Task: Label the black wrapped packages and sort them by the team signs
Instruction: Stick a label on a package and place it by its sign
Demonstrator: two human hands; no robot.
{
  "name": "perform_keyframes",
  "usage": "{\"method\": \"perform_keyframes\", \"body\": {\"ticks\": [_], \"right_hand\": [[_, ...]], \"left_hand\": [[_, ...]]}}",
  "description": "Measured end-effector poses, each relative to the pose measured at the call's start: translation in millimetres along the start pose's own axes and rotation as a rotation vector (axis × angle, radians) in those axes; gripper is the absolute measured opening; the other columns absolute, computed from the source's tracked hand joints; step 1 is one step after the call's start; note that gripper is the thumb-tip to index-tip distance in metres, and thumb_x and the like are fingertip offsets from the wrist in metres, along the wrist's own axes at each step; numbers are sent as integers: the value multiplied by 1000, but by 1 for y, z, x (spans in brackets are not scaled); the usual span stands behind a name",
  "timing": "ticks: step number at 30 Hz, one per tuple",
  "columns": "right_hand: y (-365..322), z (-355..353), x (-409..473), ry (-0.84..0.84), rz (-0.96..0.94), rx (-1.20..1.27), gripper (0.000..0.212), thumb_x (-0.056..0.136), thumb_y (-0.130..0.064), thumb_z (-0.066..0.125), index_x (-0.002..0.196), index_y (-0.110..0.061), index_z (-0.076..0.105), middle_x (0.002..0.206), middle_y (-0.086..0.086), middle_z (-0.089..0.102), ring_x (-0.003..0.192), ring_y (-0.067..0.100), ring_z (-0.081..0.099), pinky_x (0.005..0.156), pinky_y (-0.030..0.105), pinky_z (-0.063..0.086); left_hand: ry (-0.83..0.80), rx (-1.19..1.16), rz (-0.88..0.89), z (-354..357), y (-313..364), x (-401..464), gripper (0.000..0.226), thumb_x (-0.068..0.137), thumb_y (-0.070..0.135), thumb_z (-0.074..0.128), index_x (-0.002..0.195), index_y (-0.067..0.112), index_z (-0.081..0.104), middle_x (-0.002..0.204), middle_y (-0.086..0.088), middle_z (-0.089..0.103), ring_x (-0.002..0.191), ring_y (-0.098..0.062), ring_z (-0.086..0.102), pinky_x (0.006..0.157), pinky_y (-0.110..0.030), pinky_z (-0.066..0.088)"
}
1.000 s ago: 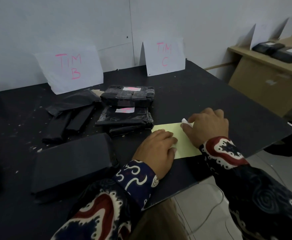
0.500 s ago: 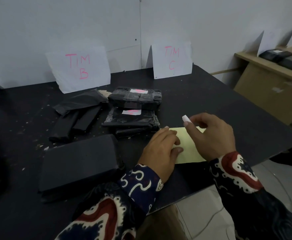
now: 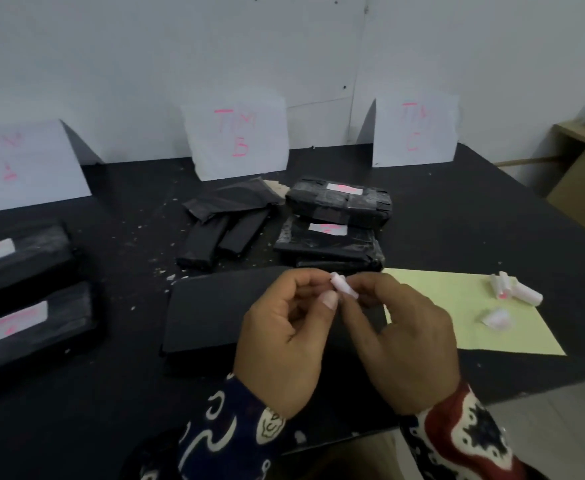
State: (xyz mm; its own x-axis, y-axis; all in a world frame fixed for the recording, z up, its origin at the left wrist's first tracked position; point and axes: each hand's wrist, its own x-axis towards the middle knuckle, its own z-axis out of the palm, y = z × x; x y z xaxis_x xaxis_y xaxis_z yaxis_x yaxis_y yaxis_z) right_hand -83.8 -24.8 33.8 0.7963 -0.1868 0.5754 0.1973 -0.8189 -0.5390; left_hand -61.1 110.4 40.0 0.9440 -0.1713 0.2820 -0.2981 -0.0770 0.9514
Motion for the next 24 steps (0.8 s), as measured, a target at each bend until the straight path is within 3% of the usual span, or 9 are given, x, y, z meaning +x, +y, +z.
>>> {"method": "perform_keyframes", "body": {"ticks": [2, 7, 11, 14, 18, 24], "right_hand": [[-10, 11, 1, 20, -80, -35, 24, 88, -42, 57, 98, -25, 71, 85, -13, 70, 73, 7, 63, 65, 32, 52], [-28, 30, -1, 56, -220, -49, 22, 90, -39, 60, 97, -22, 73, 92, -11, 70, 80, 7, 62, 70, 30, 48], [-39, 37, -2, 3, -267, 5, 28, 90, -44, 60, 100, -22, 73, 96, -10, 70, 85, 8, 63, 73, 33, 50], [-47, 37, -1, -39, -193, 141, 32, 86, -49, 62, 103, -24, 72, 99, -16, 69, 88, 2, 64, 75, 30, 52], [-52, 36, 3, -75, -50, 409, 16, 87, -34, 70, 101, -25, 73, 94, -18, 71, 84, 2, 68, 70, 19, 54], [-50, 42, 6, -123, 171, 505, 11, 82, -18, 75, 89, -25, 71, 77, -13, 72, 71, 10, 69, 63, 22, 55]], "left_hand": [[40, -25, -21, -14, 1, 0, 14, 89, 18, 66, 103, 20, 66, 95, 7, 73, 92, -11, 70, 78, -27, 57], [158, -84, -104, -39, 2, 0, 31, 74, 34, 70, 100, 17, 65, 89, 0, 74, 82, -13, 71, 72, -28, 59], [177, -155, -151, -56, 3, 4, 24, 80, 17, 72, 102, 13, 62, 82, -5, 74, 73, -15, 72, 62, -24, 57], [157, -196, -165, -67, 1, 4, 19, 87, 8, 66, 105, 14, 61, 81, -6, 74, 68, -16, 71, 61, -24, 55], [113, -208, -169, -76, -4, 3, 22, 91, 3, 58, 107, 17, 61, 83, -7, 74, 81, -20, 72, 71, -33, 58], [40, -87, -135, -84, -8, 3, 29, 94, -3, 48, 98, 17, 69, 86, -3, 73, 79, -16, 70, 70, -27, 55]]}}
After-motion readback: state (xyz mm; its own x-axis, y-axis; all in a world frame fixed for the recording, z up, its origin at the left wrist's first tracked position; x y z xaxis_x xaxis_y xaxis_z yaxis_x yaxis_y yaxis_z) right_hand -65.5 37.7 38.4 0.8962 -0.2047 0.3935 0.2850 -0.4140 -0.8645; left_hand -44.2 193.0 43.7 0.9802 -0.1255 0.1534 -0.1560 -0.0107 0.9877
